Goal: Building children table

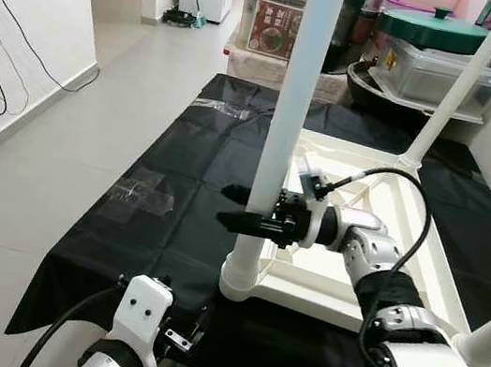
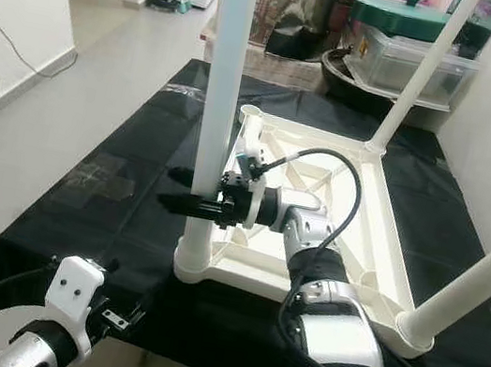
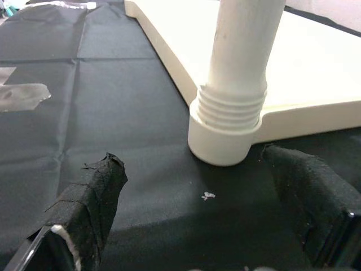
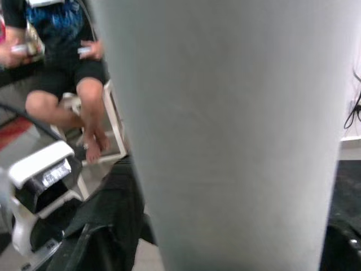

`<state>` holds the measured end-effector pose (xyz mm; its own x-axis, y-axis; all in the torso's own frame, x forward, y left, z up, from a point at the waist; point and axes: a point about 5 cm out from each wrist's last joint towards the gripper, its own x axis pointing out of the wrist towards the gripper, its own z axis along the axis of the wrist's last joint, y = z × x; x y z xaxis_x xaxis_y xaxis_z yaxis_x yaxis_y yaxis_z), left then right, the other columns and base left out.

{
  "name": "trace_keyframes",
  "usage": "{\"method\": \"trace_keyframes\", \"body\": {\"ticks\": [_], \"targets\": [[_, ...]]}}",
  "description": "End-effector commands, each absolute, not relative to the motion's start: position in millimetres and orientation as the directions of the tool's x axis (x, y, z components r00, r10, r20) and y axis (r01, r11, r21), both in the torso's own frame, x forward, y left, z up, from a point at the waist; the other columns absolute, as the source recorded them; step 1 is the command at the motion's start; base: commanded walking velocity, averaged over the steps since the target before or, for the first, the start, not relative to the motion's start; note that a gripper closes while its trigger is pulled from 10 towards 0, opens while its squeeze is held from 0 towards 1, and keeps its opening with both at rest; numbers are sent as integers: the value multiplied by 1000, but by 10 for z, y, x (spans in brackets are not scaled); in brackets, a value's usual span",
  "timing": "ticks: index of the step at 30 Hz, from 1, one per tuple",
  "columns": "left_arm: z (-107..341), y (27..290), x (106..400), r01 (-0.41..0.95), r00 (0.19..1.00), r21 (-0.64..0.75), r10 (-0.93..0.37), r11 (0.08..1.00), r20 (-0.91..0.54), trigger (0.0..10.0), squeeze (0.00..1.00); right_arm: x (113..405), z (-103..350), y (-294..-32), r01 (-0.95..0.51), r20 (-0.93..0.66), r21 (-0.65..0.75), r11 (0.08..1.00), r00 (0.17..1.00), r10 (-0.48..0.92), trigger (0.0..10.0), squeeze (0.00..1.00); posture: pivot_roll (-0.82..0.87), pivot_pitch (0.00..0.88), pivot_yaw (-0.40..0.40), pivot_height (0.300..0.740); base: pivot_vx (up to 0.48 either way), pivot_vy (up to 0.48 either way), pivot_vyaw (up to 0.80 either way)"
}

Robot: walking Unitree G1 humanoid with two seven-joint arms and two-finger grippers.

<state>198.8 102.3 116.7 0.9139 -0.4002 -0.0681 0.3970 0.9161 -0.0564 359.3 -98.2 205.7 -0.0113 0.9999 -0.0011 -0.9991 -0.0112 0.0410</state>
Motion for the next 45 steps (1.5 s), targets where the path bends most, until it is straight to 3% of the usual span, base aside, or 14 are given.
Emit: {"method": "trace_keyframes", "body": {"ticks": [1,7,9,10,12,16,24,33,34,35,36,39,40,45], "targets": [[1137,1012,1960,406,908,-58,-409,912,-91,10000,0,3574,1963,-897,-1000,-49,17,-6,-6,999,0,0,198,21,-74,740,0,0,0],[1125,1002,1971,406,907,-58,-410,912,-93,10000,0,3591,1918,-933,-996,-34,-4,90,90,995,0,0,192,13,-76,740,0,0,0],[1111,1004,1997,405,908,-59,-409,912,-92,10000,0,3688,1876,-1074,-917,17,-15,399,399,917,0,0,167,0,-71,740,0,0,0],[1111,1004,1997,405,908,-59,-409,912,-92,10000,0,3688,1876,-1074,-917,17,-15,399,399,917,0,0,167,0,-71,740,0,0,0],[1099,1013,2024,406,908,-57,-410,912,-91,10000,0,3767,1826,-1298,-678,72,32,734,734,675,0,0,144,0,-58,740,0,0,0],[1079,1030,2053,408,907,-55,-411,912,-93,10000,0,3674,1675,-1580,-230,62,74,970,972,226,0,0,124,0,-48,740,0,0,0],[1049,1048,2112,410,906,-48,-413,911,-96,10000,0,3277,1469,-1450,310,-37,164,937,951,-308,0,0,136,0,-47,740,0,0,0],[1036,1045,2144,410,906,-42,-412,911,-96,10000,0,3348,1461,-1077,329,-101,243,913,944,-313,0,0,137,0,-53,740,0,0,0],[1036,1036,2151,411,906,-42,-413,911,-94,10000,0,3373,1471,-1033,291,-99,246,924,956,-275,10000,0,136,0,-55,740,0,0,0],[1036,1036,2151,411,906,-42,-413,911,-94,10000,0,3373,1471,-1033,291,-99,246,924,956,-275,10000,0,136,0,-55,740,0,0,0],[1036,1031,2156,411,906,-42,-413,911,-93,10000,0,3390,1479,-1018,245,-83,245,938,969,-232,10000,1000,130,0,-54,740,0,0,0],[1036,1027,2162,412,905,-44,-415,910,-92,10000,0,3423,1470,-1061,199,-57,248,948,980,-191,10000,1000,130,0,-53,740,0,0,0],[1037,1027,2168,415,904,-45,-418,909,-91,10000,0,3489,1503,-1228,132,11,232,964,990,-138,10000,0,126,0,-54,740,0,0,0],[1038,1026,2173,418,903,-46,-420,907,-89,10000,0,3561,1560,-1339,-35,57,266,963,998,21,10000,0,124,0,-54,740,0,0,0]]}}
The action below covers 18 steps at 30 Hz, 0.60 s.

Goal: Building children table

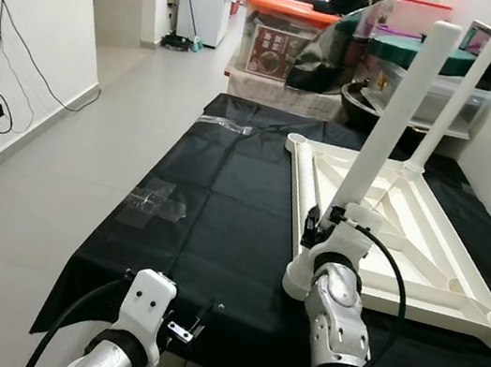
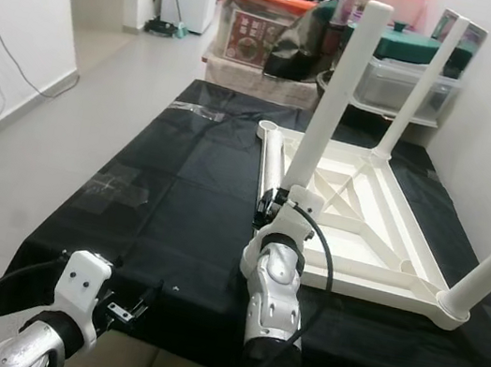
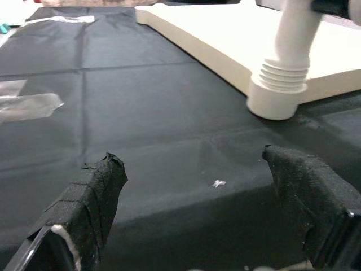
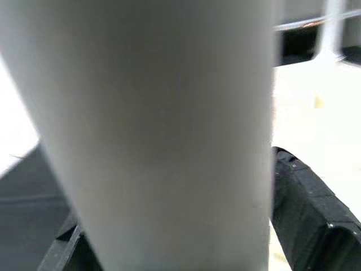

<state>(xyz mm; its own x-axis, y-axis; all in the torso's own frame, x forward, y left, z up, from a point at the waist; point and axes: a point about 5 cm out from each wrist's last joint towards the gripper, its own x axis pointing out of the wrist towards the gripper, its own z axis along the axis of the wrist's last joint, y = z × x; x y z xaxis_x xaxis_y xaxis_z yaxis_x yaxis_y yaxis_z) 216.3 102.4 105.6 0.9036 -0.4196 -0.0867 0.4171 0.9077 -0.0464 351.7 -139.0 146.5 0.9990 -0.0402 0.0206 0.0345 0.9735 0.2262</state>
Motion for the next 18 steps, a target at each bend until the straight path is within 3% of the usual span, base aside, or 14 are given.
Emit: {"method": "trace_keyframes", "body": {"ticks": [1,2,4,6,8,9,10,13,14,15,16,17,18], "targets": [[1038,1027,2173,418,903,-47,-421,907,-89,10000,0,3584,1596,-1365,-113,80,263,958,992,95,10000,0,122,0,-51,740,0,0,0],[1038,1027,2173,418,903,-47,-421,907,-89,10000,0,3584,1596,-1365,-113,80,263,958,992,95,10000,0,122,0,-51,740,0,0,0],[1036,1022,2174,418,903,-49,-421,907,-88,10000,0,3635,1678,-1437,-288,113,253,923,957,267,10000,0,123,0,-55,740,0,0,0],[1032,1016,2175,419,902,-49,-422,907,-88,10000,0,3663,1687,-1477,-507,51,180,843,861,506,10000,0,125,0,-57,740,0,0,0],[1032,1016,2175,419,902,-49,-422,907,-88,10000,0,3663,1687,-1477,-507,51,180,843,861,506,10000,0,125,0,-57,740,0,0,0],[1031,1015,2175,419,902,-49,-422,907,-88,10000,0,3641,1711,-1502,-619,32,154,770,782,623,10000,0,125,0,-57,740,0,0,0],[1031,1015,2175,419,902,-49,-422,907,-88,10000,0,3641,1711,-1502,-619,32,154,770,782,623,10000,0,125,0,-57,740,0,0,0],[1024,1008,2173,420,902,-48,-422,906,-87,10000,0,3583,1829,-1487,-857,2,144,494,500,866,10000,0,144,0,-68,740,0,0,0],[1024,1008,2173,420,902,-48,-422,906,-87,10000,0,3583,1829,-1487,-857,2,144,494,500,866,10000,0,144,0,-68,740,0,0,0],[1021,1006,2173,419,902,-47,-422,907,-88,10000,0,3574,1829,-1421,-903,-32,129,411,410,911,10000,0,148,0,-71,740,0,0,0],[1021,1006,2173,419,902,-47,-422,907,-88,10000,0,3574,1829,-1421,-903,-32,129,411,410,911,10000,0,148,0,-71,740,0,0,0],[1022,1005,2173,418,903,-47,-421,907,-87,10000,0,3563,1832,-1341,-936,-55,119,331,327,943,10000,0,153,0,-75,740,0,0,0],[1022,1005,2173,418,903,-47,-421,907,-87,10000,0,3563,1832,-1341,-936,-55,119,331,327,943,10000,0,153,0,-75,740,0,0,0]]}}
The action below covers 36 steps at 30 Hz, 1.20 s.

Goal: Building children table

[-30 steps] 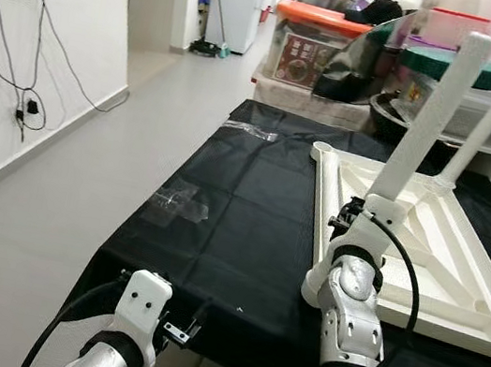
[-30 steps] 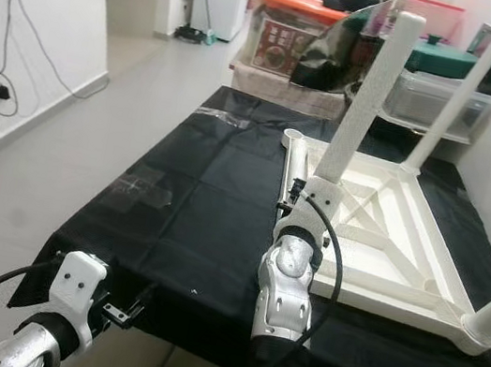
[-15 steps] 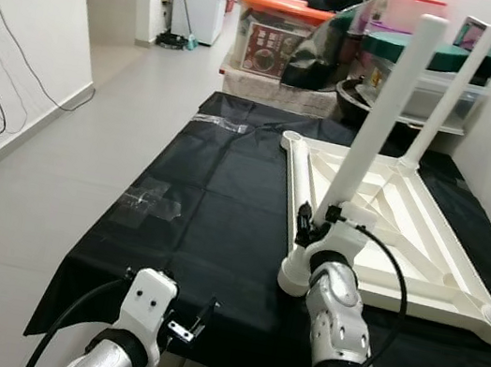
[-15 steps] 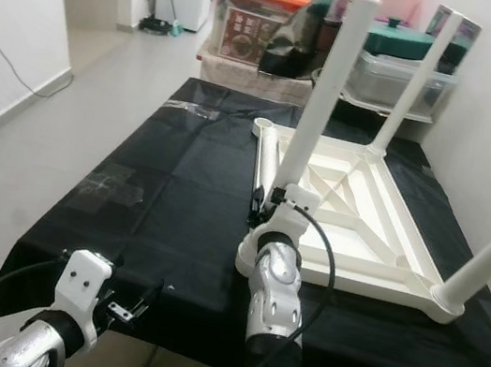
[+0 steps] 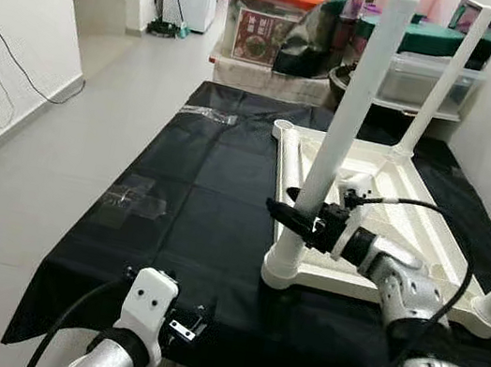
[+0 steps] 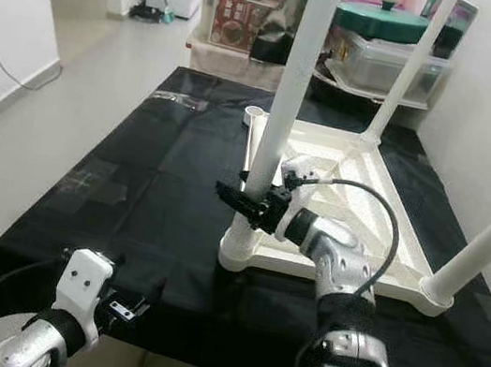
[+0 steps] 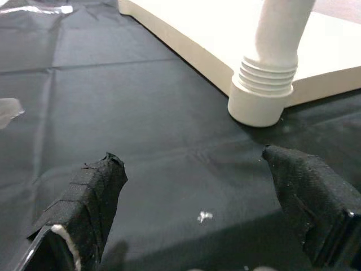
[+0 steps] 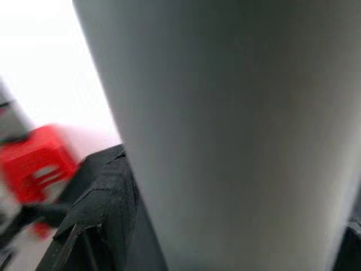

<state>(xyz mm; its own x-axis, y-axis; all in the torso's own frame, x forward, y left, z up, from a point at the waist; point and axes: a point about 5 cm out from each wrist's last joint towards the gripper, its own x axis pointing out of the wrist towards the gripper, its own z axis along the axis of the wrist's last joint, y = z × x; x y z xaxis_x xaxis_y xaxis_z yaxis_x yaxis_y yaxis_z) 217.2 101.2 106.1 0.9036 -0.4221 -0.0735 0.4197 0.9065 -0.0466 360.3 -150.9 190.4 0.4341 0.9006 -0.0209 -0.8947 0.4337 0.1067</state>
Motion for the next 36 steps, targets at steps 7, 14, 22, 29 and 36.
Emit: {"method": "trace_keyframes", "body": {"ticks": [7,14,22,29,36], "targets": [[1027,1010,2159,413,905,-49,-416,909,-86,10000,0,3502,1797,-1012,-991,-112,110,80,68,991,10000,0,164,0,-77,740,0,0,0],[1029,1005,2130,414,904,-52,-417,909,-89,10000,0,3477,1637,-921,-994,-173,72,78,65,983,0,0,165,0,-77,740,0,0,0],[1024,1003,2129,419,901,-58,-423,906,-93,10000,0,3682,1602,-1084,-809,-117,-31,588,587,801,0,0,147,0,-67,740,0,0,0],[1021,1018,2127,430,896,-57,-434,901,-96,10000,0,3659,1475,-1538,-20,-96,75,997,995,28,0,0,134,0,-56,740,0,0,0],[1026,1015,2129,429,897,-52,-432,902,-95,10000,0,3339,1371,-1439,329,-152,173,928,940,-305,0,0,145,0,-63,740,0,0,0]]}}
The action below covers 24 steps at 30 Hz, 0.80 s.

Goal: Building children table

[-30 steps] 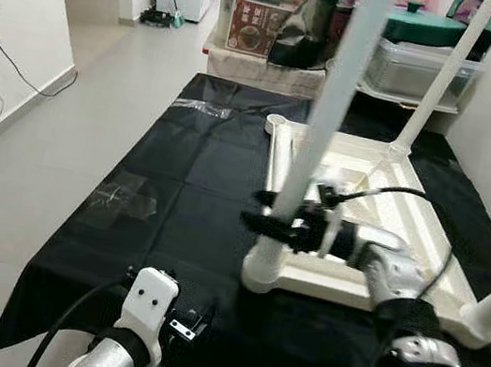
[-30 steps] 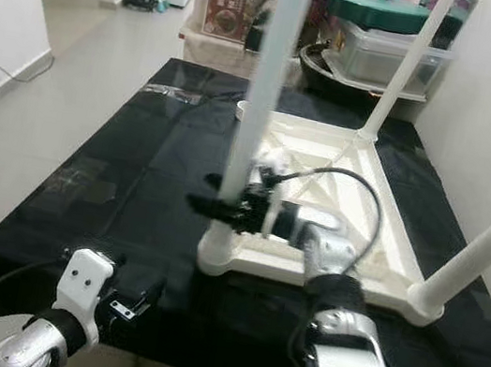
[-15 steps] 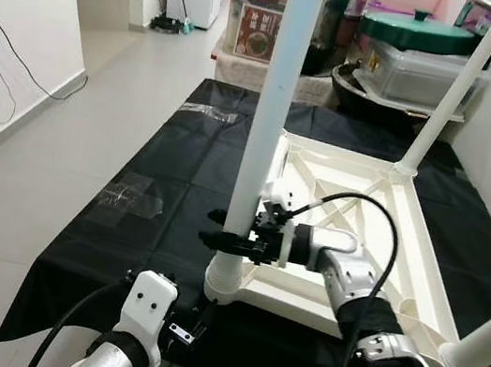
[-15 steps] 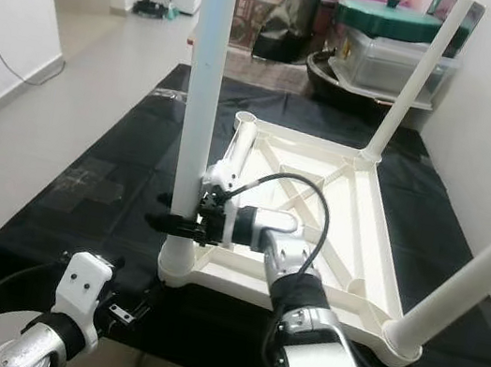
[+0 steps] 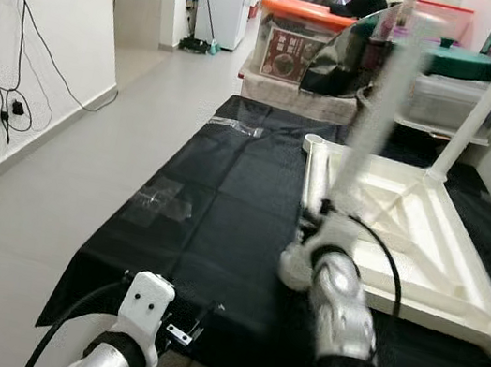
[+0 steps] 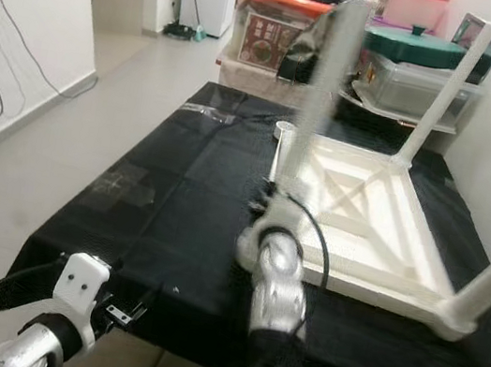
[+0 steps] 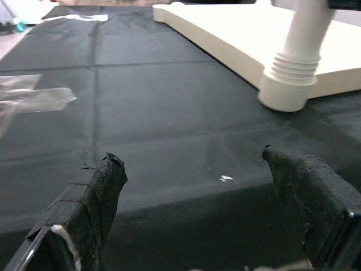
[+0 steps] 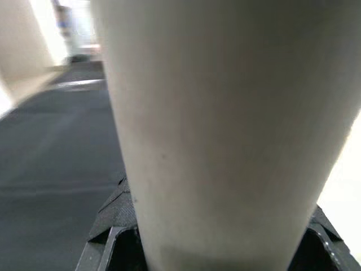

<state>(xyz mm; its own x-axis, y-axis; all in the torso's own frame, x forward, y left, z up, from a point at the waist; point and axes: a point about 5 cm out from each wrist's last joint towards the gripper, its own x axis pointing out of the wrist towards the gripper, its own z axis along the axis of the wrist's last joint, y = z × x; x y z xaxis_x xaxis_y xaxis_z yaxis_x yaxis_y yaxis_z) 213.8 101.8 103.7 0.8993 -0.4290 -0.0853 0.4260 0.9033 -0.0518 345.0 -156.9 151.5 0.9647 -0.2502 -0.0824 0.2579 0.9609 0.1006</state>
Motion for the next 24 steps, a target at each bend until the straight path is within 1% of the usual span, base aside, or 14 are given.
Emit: {"method": "trace_keyframes", "body": {"ticks": [1,3,4,5,6,9,10,12,13,15,18,19,23,24], "targets": [[1026,1015,2129,429,897,-52,-432,902,-95,10000,0,3339,1371,-1439,329,-152,173,928,940,-305,0,0,145,0,-63,740,0,0,0],[1027,1014,2129,428,897,-51,-431,902,-95,10000,0,3333,1388,-1355,339,-148,196,920,938,-315,0,0,145,0,-64,740,0,0,0],[1027,1013,2130,427,898,-50,-430,903,-95,10000,0,3357,1426,-1261,329,-124,204,922,943,-309,4588,0,144,0,-65,740,0,0,0],[1027,1013,2130,427,898,-50,-430,903,-95,10000,0,3357,1426,-1261,329,-124,204,922,943,-309,4588,0,144,0,-65,740,0,0,0],[1027,1013,2132,426,898,-50,-429,903,-94,10000,0,3396,1477,-1149,264,-87,235,935,964,-251,10000,0,145,0,-67,740,0,0,0],[1028,1013,2134,425,899,-50,-428,904,-94,10000,0,3433,1526,-1048,187,-46,264,946,982,-181,10000,0,145,0,-67,740,0,0,0],[1027,1013,2134,425,899,-50,-428,904,-94,10000,0,3441,1537,-1036,146,-26,261,954,989,-144,10000,1000,144,0,-66,740,0,0,0],[1027,1012,2135,425,899,-51,-428,904,-94,10000,0,3427,1548,-1032,145,-30,262,954,989,-142,10000,1000,141,0,-65,740,0,0,0],[1026,1011,2135,426,898,-52,-429,903,-94,10000,0,3440,1549,-1072,106,-10,265,958,994,-108,10000,0,138,0,-64,740,0,0,0],[1026,1011,2135,426,898,-52,-429,903,-94,10000,0,3440,1549,-1072,106,-10,265,958,994,-108,10000,0,138,0,-64,740,0,0,0],[1022,1006,2138,429,897,-53,-432,902,-95,10000,0,3508,1545,-1148,-108,42,297,949,994,100,10000,0,139,0,-62,740,0,0,0],[1020,1003,2143,430,896,-54,-433,901,-95,10000,0,3548,1554,-1218,-288,67,296,911,957,281,10000,0,137,0,-61,740,0,0,0],[1020,1001,2149,430,896,-55,-434,901,-94,10000,0,3561,1578,-1293,-451,84,297,842,890,447,10000,0,137,0,-61,740,0,0,0],[1018,1001,2154,431,896,-55,-434,901,-94,10000,0,3560,1600,-1338,-562,76,294,773,820,567,10000,0,135,0,-60,740,0,0,0]]}}
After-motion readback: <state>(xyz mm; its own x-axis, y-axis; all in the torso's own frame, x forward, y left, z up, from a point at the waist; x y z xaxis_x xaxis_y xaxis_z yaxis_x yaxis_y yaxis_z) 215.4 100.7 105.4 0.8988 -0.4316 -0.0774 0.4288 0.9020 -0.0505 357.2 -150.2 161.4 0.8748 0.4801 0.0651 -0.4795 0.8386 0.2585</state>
